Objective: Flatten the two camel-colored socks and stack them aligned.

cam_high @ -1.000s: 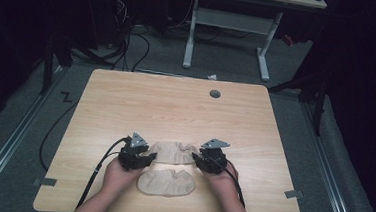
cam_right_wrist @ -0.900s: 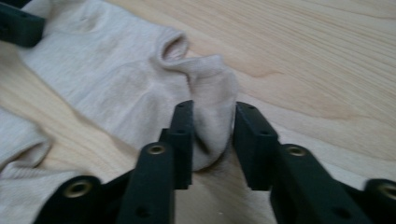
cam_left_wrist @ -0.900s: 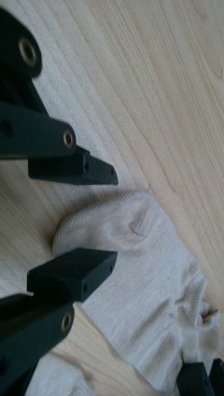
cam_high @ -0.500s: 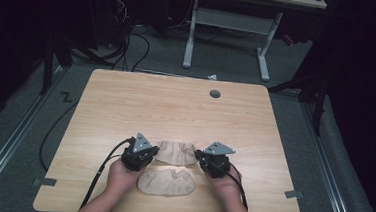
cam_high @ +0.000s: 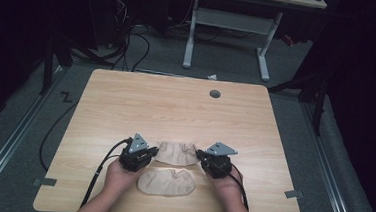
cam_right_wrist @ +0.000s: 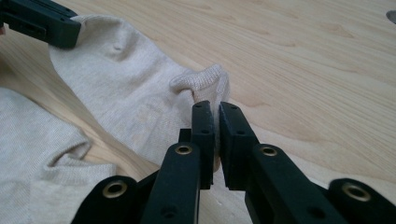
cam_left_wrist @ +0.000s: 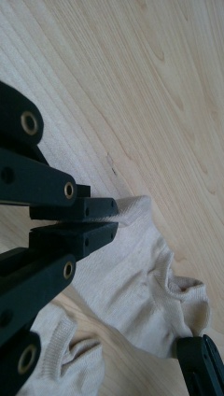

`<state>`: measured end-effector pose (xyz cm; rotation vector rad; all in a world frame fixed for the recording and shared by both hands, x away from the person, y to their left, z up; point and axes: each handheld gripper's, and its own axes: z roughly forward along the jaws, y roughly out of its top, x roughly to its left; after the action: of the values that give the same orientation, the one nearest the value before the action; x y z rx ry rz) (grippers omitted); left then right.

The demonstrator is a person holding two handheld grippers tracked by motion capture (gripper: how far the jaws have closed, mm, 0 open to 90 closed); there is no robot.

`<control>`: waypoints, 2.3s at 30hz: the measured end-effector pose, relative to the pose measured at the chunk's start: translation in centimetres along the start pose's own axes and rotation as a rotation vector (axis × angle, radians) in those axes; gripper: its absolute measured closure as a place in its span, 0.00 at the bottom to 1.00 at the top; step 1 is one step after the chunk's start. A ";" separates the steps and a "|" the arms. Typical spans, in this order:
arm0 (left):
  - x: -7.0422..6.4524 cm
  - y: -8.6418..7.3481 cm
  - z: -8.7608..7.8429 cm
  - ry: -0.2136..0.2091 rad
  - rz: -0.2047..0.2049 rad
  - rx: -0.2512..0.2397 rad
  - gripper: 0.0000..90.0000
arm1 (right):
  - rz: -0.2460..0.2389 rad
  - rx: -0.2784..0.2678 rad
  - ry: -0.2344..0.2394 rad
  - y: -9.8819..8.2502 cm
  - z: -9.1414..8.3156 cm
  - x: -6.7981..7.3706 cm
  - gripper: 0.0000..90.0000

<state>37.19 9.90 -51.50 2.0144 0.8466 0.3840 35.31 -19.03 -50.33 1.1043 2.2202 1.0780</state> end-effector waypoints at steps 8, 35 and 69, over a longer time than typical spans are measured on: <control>0.4 -0.3 -2.0 0.006 -0.029 -0.009 0.97 | -0.046 -0.027 -0.002 0.8 -0.4 1.1 0.95; -3.8 -1.5 -8.9 -0.055 0.052 -0.017 0.97 | -0.106 -0.033 0.081 -1.9 -5.0 4.5 0.95; -4.5 -4.2 -6.7 -0.045 0.088 0.185 0.95 | -0.107 0.078 0.096 -3.3 -3.4 5.3 0.94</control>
<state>28.51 12.46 -51.07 2.2288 0.7916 0.3181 28.43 -17.53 -51.17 0.9713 2.3862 1.0272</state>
